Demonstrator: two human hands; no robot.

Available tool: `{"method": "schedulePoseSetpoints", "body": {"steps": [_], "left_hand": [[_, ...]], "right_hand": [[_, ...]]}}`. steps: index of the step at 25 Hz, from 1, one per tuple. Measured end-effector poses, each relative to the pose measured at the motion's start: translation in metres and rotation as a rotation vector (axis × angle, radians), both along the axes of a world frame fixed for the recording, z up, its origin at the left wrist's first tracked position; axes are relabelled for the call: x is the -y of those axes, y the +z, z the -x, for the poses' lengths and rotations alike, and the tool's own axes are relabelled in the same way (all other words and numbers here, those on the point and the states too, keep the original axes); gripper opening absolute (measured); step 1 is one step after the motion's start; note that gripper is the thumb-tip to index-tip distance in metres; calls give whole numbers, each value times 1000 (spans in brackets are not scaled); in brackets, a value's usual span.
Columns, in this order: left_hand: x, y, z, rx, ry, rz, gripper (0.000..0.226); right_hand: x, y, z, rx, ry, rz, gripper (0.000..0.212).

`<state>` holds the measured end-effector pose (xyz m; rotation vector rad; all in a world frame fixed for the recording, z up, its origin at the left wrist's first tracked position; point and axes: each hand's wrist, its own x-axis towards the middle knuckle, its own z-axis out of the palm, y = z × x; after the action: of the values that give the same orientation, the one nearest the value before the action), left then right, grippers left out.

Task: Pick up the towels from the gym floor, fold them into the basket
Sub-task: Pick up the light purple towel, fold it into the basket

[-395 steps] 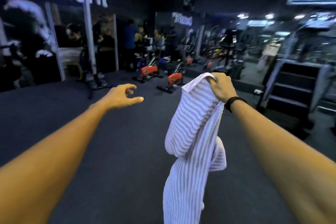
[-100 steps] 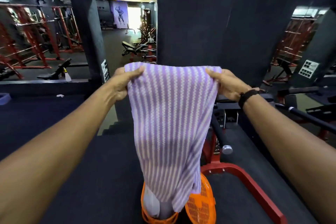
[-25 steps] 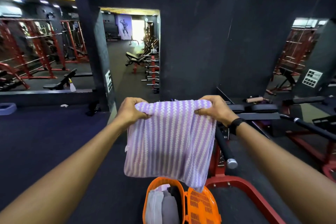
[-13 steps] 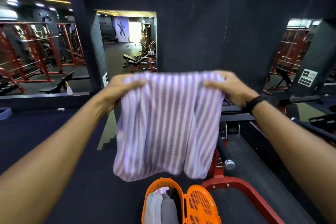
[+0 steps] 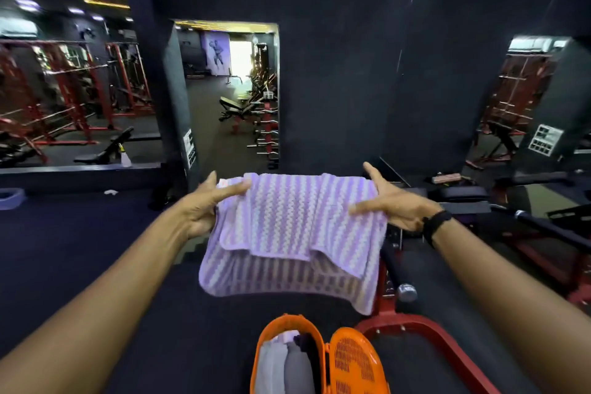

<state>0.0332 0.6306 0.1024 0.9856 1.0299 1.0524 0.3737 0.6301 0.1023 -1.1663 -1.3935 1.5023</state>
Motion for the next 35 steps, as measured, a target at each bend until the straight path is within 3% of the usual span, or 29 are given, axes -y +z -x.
{"method": "schedulePoseSetpoints", "body": {"steps": [1,2,3,6,7,9,10,13,16,18,21,24,27,29,31,33,35], "left_hand": [[3,-1,0,-138,-42,-68,136],[4,-4,1,-301,-69,-137,147],[2,-8,1,-471,-76,-218,142],[-2,-7,5,-832,1,-389,70],[-3,-3,7,-970,31,-426,59],[-3,7,11,-1224,23,-513,59],[-1,10,13,-1212,-42,-519,57],[4,8,15,-830,-282,-406,52],[6,3,13,-617,-180,-302,55],[8,3,9,-529,-164,-266,40],[12,1,10,-500,-203,-264,37],[13,-4,18,-496,-290,-174,52],[19,-7,23,-605,-470,-85,36],[19,-7,25,-587,-450,-69,31],[13,-14,29,-411,-329,-41,42],[6,-30,32,-185,-176,48,73],[8,-51,29,-133,-79,110,98]], "right_hand": [[2,-3,2,141,59,-53,115],[2,-6,4,313,87,-124,111],[-2,-9,3,474,58,-211,99],[-11,-5,-1,717,-62,-386,51],[-11,-2,-5,718,-59,-398,45],[-9,4,-11,605,23,-373,32],[-5,5,-13,489,41,-331,30],[-1,1,-9,209,-45,-218,31],[-3,-6,-5,180,-131,-132,29],[-2,-8,-4,164,-125,-95,39],[0,-12,-3,114,-110,-86,46],[-2,-13,-1,82,-131,-96,36],[-3,-7,2,104,-97,-86,35],[-5,-3,2,106,-85,-73,40],[-2,-6,1,38,-94,-23,43],[7,-20,4,-42,-15,76,45],[17,-44,10,-43,43,105,44]]}}
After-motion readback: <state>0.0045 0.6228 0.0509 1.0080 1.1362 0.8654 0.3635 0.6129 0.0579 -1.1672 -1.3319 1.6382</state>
